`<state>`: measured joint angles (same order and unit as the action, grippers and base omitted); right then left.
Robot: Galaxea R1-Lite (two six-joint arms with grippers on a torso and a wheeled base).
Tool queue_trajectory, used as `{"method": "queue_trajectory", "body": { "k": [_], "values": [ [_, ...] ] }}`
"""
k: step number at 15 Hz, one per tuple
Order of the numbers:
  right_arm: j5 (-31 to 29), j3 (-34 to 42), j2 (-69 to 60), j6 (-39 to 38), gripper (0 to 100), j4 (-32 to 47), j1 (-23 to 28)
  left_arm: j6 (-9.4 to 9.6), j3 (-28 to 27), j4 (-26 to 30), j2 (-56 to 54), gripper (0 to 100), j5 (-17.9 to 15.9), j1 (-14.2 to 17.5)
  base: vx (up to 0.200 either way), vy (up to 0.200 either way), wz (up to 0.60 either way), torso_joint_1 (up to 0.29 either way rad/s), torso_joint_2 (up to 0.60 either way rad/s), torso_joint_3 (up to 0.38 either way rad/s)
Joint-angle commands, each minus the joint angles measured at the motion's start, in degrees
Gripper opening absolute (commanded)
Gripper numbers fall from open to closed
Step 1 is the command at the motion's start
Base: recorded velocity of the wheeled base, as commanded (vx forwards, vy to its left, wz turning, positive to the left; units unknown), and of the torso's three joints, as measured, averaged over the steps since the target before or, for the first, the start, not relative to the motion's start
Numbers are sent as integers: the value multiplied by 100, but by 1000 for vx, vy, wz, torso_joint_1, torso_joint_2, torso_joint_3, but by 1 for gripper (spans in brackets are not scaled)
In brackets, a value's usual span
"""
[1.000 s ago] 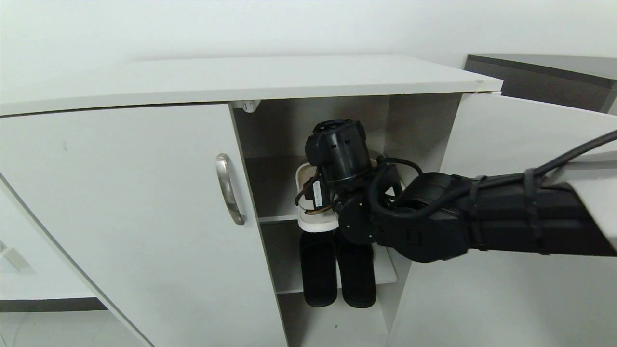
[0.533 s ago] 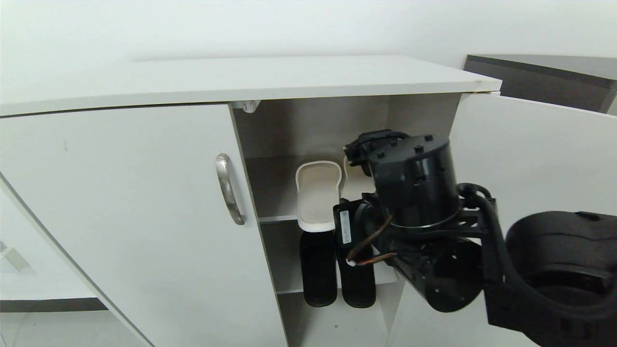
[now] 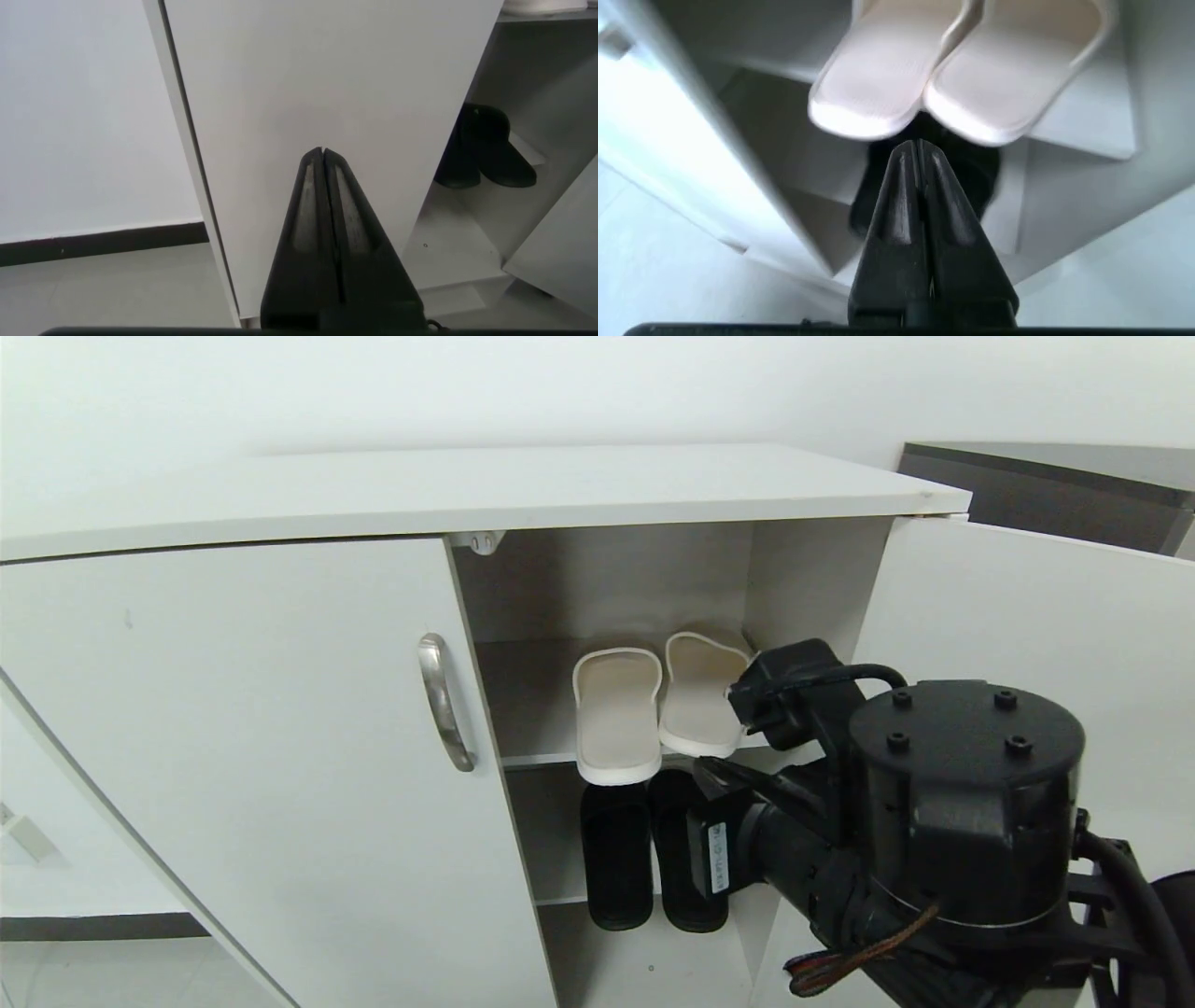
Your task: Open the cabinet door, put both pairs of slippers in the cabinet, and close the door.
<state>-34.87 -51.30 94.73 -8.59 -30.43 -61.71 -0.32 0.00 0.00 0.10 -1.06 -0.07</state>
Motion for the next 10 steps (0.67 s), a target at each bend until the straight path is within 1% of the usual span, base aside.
{"method": "queue_trajectory", "body": {
  "k": [1, 2, 6, 10],
  "values": [
    [173, 296, -87, 86, 0, -60, 115, -3, 0, 0, -1, 0, 1, -1, 0, 0, 0, 0, 0, 0],
    [173, 366, -87, 244, 0, -86, 115, -3, 0, 0, -1, 0, 1, -1, 0, 0, 0, 0, 0, 0],
    [191, 551, -87, 262, 0, -411, 115, 14, 0, 0, -1, 0, -17, -1, 0, 0, 0, 0, 0, 0],
    [208, 551, 19, 279, 0, -420, 124, 14, 0, 0, -1, 0, -17, 7, 0, 0, 0, 0, 0, 0]
  ]
}}
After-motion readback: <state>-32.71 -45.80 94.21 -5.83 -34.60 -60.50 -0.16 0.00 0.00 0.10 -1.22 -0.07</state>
